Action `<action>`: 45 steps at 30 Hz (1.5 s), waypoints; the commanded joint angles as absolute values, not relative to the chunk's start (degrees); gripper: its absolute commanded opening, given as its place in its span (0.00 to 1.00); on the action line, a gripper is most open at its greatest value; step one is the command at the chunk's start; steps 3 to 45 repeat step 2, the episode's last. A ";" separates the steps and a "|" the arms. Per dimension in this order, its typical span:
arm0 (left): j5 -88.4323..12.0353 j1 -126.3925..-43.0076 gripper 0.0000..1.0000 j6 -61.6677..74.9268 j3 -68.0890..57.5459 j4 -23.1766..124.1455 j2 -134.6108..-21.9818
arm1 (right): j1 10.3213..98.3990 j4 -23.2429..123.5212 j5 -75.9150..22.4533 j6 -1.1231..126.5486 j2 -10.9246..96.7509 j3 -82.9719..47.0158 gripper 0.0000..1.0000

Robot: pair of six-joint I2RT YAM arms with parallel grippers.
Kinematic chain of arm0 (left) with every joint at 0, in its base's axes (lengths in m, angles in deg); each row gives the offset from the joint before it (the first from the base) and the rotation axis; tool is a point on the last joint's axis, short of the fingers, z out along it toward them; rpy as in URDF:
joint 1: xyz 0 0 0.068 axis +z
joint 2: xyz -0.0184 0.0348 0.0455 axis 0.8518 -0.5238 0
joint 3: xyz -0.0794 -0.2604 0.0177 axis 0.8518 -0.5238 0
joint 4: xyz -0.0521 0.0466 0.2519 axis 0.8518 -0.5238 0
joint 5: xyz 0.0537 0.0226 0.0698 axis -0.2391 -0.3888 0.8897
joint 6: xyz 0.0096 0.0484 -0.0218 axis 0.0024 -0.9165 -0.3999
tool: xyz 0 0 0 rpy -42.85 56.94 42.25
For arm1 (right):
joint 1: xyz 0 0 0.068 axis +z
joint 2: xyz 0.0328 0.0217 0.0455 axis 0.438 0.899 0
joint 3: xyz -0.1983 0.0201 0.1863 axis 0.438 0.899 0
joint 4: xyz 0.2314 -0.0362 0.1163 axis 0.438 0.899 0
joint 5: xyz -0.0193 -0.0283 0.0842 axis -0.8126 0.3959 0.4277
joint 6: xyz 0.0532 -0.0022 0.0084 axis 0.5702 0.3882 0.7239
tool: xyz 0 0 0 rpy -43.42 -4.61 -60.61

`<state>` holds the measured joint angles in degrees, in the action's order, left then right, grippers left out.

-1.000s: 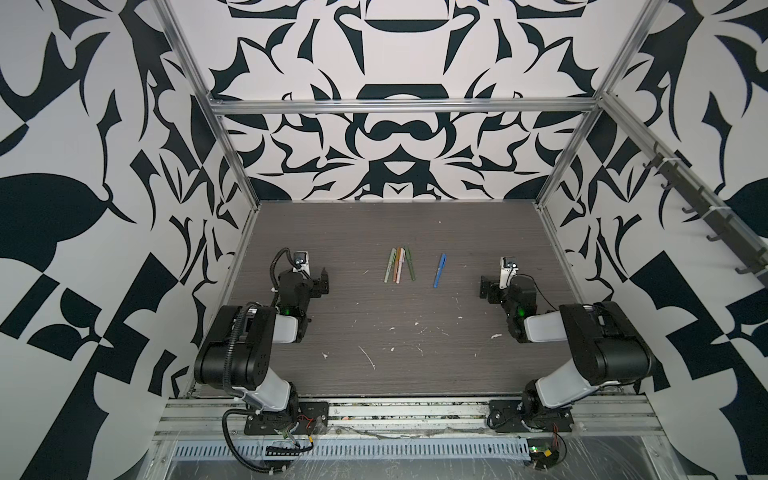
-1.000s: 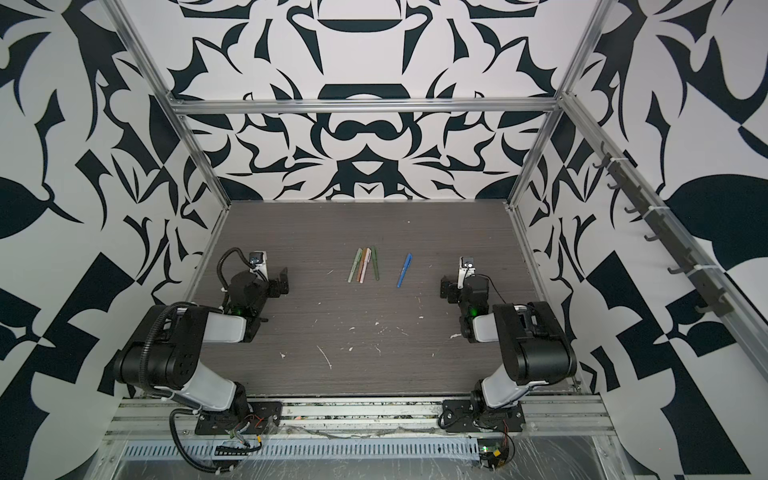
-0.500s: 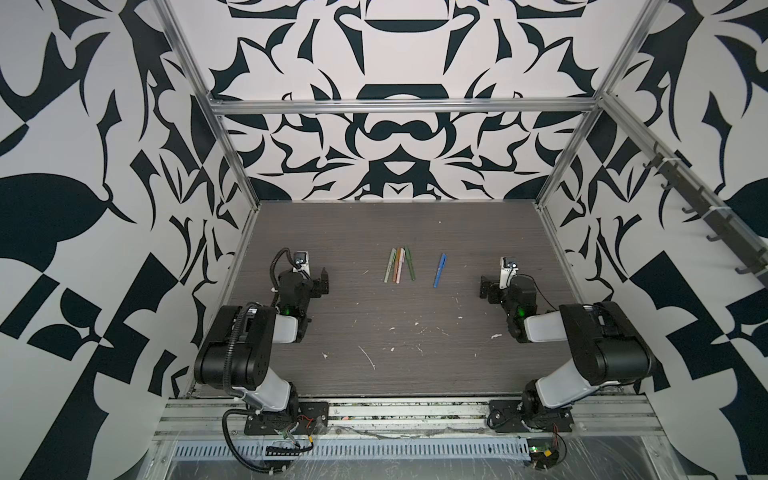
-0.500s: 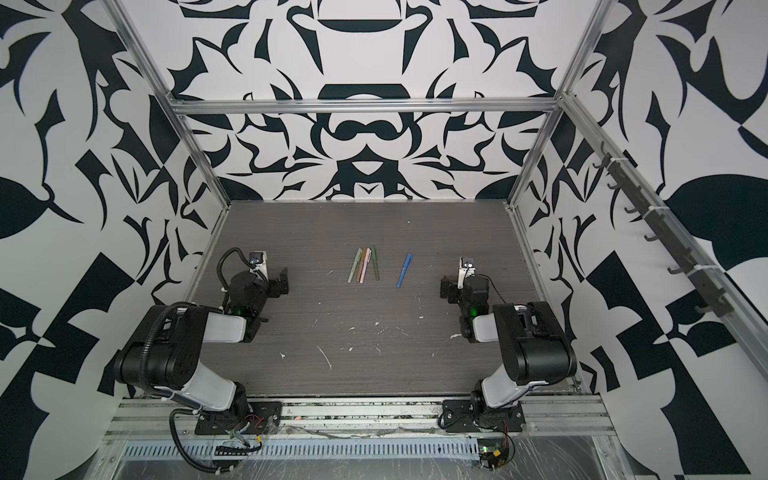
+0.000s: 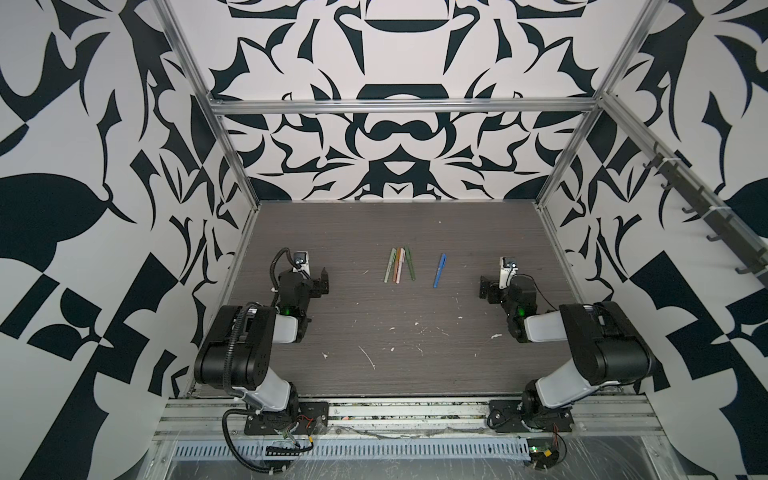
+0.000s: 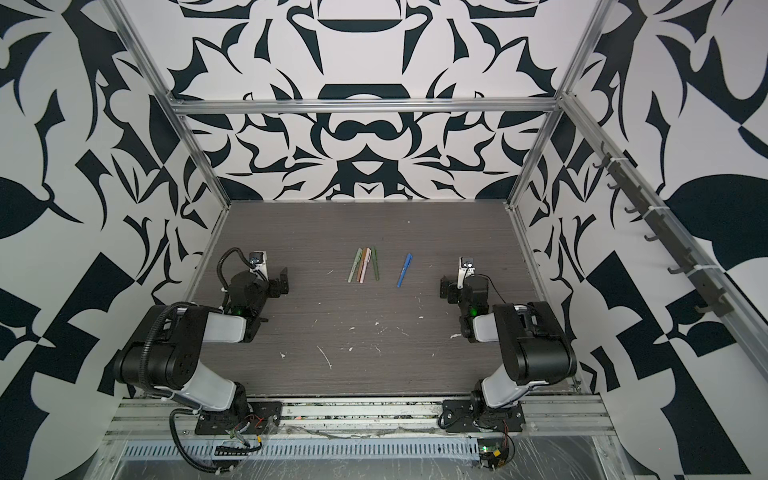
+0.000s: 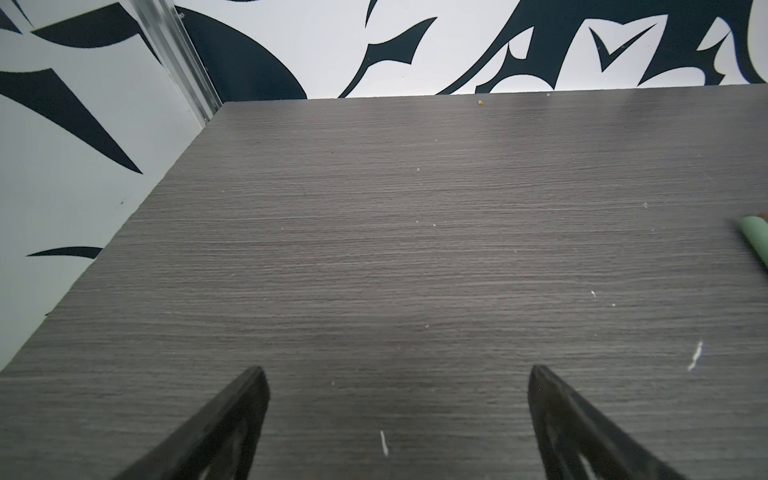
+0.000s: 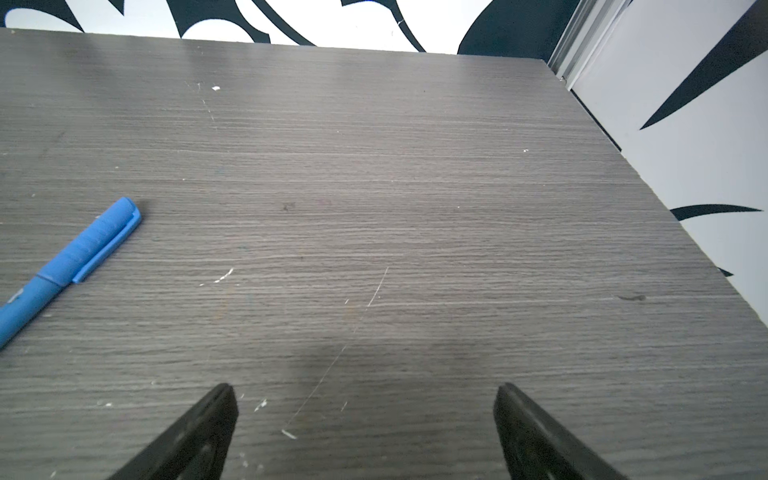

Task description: Insert the pens into the pen caps

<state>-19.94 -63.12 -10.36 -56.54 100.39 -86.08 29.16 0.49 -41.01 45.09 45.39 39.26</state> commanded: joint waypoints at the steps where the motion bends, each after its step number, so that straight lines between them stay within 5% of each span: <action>1: -20.42 -62.80 0.99 -10.03 -56.62 100.52 -85.83 | 29.22 -0.95 -40.47 45.37 44.35 37.99 1.00; 45: -20.44 -62.81 0.99 -10.02 -56.68 100.49 -85.80 | 29.21 -0.79 -40.71 45.21 44.09 38.16 1.00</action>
